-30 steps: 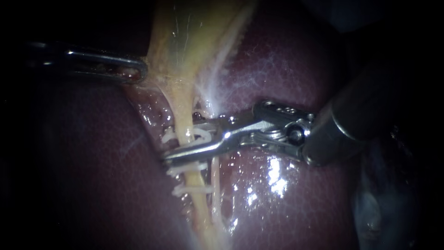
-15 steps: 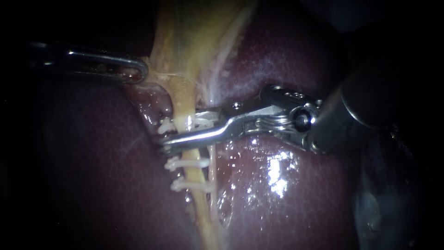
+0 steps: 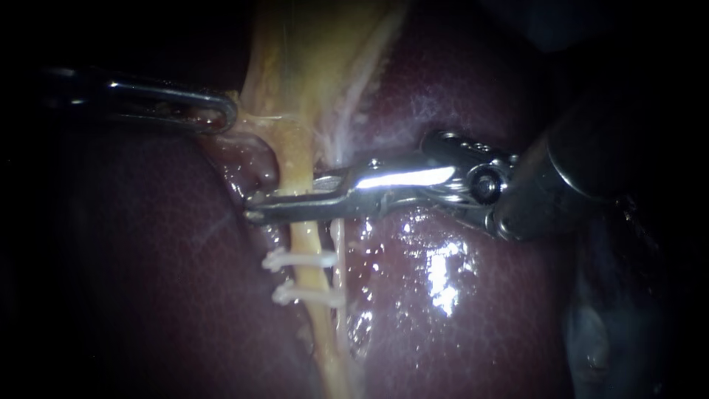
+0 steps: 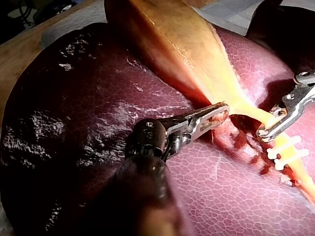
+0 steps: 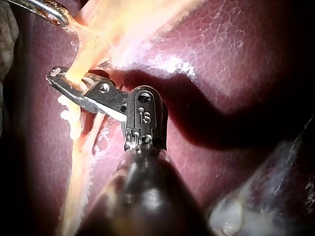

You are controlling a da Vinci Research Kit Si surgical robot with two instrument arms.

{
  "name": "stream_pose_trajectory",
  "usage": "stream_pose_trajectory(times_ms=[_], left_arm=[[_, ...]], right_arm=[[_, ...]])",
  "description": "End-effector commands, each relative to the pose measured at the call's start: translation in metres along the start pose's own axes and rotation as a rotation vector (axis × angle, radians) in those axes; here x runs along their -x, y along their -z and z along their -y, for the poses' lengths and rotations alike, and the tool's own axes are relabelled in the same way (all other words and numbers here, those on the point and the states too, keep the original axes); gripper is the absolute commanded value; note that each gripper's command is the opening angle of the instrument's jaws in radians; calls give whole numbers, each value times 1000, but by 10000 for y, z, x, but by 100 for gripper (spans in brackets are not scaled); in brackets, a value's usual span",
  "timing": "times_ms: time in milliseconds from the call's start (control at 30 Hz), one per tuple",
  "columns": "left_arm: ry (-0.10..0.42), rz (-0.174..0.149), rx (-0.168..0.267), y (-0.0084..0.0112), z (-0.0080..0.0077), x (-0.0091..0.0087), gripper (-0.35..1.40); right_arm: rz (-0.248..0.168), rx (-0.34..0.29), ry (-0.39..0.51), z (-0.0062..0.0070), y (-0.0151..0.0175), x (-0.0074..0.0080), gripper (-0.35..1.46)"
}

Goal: Clipping third clip left tube

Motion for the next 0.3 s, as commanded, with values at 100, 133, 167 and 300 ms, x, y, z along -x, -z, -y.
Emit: stream_pose_trajectory(times_ms=[100,133,167,300], left_arm=[[0,0,0,-1,0,0,-35],[0,0,0,-1,0,0,-35],[0,0,0,-1,0,0,-35],[0,0,0,-1,0,0,-35]], right_arm=[[1,1,2,-2,0,2,-35],[2,1,2,-3,1,2,-35],[2,1,2,-3,1,2,-35],[2,1,2,-4,1,2,-35]])
